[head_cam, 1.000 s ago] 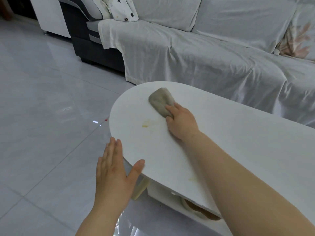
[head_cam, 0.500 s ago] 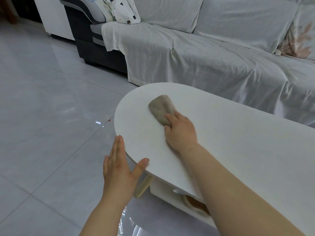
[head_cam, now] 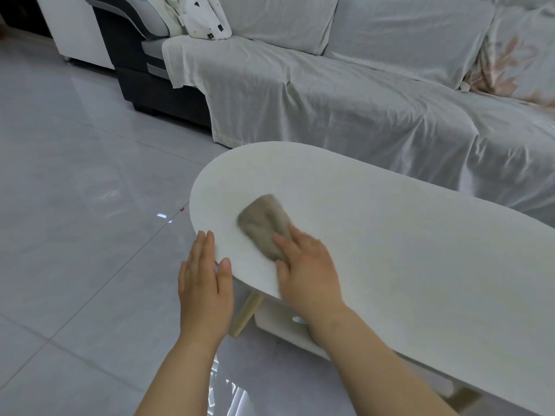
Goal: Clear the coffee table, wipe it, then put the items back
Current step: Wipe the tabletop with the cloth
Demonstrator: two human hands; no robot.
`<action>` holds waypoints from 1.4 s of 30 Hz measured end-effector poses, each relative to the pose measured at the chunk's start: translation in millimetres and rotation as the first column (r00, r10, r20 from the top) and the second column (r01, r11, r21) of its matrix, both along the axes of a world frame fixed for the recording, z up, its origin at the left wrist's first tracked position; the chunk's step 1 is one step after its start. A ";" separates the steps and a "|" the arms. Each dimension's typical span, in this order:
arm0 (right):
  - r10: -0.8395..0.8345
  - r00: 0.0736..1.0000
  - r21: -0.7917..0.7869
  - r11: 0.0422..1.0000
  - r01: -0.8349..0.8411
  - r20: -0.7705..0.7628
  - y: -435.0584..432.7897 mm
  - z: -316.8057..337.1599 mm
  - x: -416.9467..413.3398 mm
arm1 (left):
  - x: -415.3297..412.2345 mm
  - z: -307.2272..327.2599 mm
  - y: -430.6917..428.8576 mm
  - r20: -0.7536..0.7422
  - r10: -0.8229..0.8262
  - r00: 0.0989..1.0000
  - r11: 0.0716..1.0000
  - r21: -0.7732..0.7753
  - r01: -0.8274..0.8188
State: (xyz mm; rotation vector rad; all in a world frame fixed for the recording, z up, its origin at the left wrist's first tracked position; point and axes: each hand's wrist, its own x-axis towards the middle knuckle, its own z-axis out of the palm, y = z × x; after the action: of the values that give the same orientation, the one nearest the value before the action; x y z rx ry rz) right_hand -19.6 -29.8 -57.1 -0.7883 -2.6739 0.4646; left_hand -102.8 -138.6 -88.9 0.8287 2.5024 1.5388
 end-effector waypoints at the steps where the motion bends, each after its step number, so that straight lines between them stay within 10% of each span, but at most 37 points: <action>1: 0.056 0.998 -0.010 0.998 -0.056 -0.013 -11.6 -0.9 5.9 | 1.5 0.3 -0.8 -0.010 -0.013 1.000 1.000 -0.017 0.013; 5: 0.131 0.991 -0.024 0.991 -0.130 0.037 -15.5 5.0 52.0 | 6.8 -1.6 -4.1 -0.045 -0.051 0.998 0.992 -0.115 0.045; 12: -0.416 0.905 -0.015 0.908 0.419 0.088 18.2 9.2 128.5 | 11.9 0.3 -7.7 -0.111 -0.060 0.992 0.960 -0.279 0.027; 21: -0.054 0.986 0.179 0.984 0.025 0.160 -29.6 13.2 79.6 | 11.9 1.4 -3.8 -0.065 -0.043 0.997 0.972 -0.233 0.027; 33: -0.174 0.969 0.034 0.985 0.170 0.176 1.4 24.3 150.1 | 10.5 1.5 -8.7 -0.051 -0.101 0.994 0.965 -0.246 0.085; 37: -0.475 0.861 -0.638 0.723 0.265 -0.182 14.6 49.5 151.4 | 11.4 2.6 -7.4 -0.045 -0.084 0.995 0.965 -0.253 0.070; 40: -0.652 0.747 -0.910 0.377 0.173 -0.128 33.3 59.0 151.2 | 11.2 3.7 -7.1 -0.045 -0.088 0.995 0.960 -0.270 0.072; 42: -0.681 0.732 -0.918 0.309 0.248 -0.031 44.4 59.3 152.2 | 10.7 3.8 -7.2 -0.044 -0.086 0.995 0.959 -0.276 0.070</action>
State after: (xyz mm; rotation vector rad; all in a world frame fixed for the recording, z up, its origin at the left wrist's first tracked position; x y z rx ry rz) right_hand 132.6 14.6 2.2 -1.4797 -1.4613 1.6837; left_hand -92.1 -145.7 -85.1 0.9237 2.6054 1.1239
